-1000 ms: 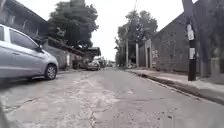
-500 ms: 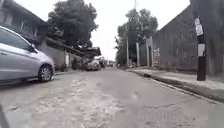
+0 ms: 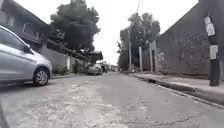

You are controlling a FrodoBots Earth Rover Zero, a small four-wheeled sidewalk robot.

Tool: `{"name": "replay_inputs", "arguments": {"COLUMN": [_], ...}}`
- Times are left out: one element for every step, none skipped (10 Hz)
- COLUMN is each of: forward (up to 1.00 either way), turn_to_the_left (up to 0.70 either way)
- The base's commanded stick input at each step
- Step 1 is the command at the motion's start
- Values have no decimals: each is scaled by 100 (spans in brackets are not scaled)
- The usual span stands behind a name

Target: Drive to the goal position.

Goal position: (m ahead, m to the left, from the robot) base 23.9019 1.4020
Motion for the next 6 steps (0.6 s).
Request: {"name": "replay_inputs", "arguments": {"forward": [70, 70, 70, 70, 70, 70], "turn_to_the_left": [0, 0, 0, 0, 0, 0]}}
